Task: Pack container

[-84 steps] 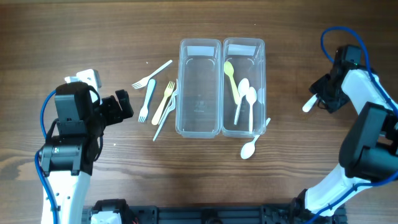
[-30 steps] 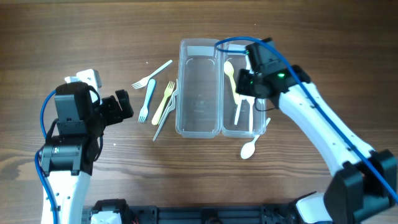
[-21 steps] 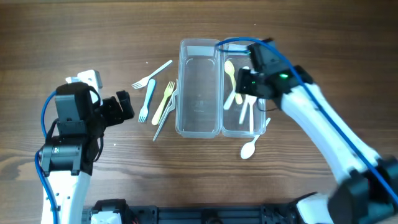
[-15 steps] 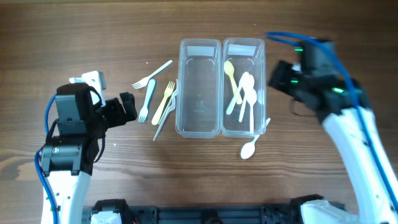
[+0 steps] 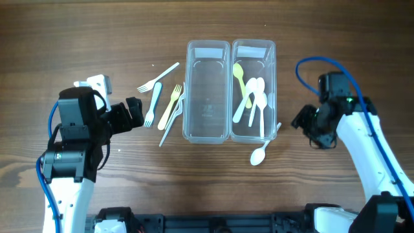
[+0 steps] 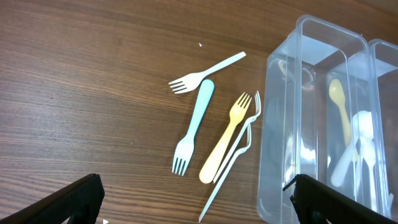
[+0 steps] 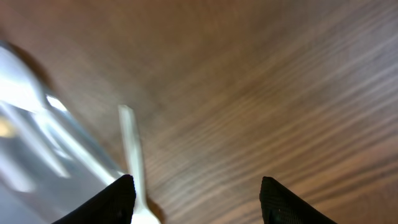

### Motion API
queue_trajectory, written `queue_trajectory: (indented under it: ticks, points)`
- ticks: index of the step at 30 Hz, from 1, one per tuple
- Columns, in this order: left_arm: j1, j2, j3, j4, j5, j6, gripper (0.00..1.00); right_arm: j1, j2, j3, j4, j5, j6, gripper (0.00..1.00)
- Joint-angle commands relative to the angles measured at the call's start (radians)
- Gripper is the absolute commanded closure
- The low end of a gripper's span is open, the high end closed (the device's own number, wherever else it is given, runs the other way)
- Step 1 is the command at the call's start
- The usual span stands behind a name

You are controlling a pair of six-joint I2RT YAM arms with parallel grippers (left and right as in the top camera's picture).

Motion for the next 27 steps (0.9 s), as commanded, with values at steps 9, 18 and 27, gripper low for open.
queue_trajectory:
  ticks: [9,18,27]
  points:
    - [0.004,0.0,0.021,0.001,0.016,0.012,0.0,0.01,0.006,-0.108,0.112,-0.161,-0.019,0.45]
    - [0.005,0.0,0.021,-0.001,0.016,0.012,0.0,0.042,0.006,-0.108,0.114,-0.177,-0.019,0.56]
    - [0.005,0.0,0.021,-0.013,0.016,0.012,0.0,0.061,0.006,-0.108,0.115,-0.147,0.174,0.61]
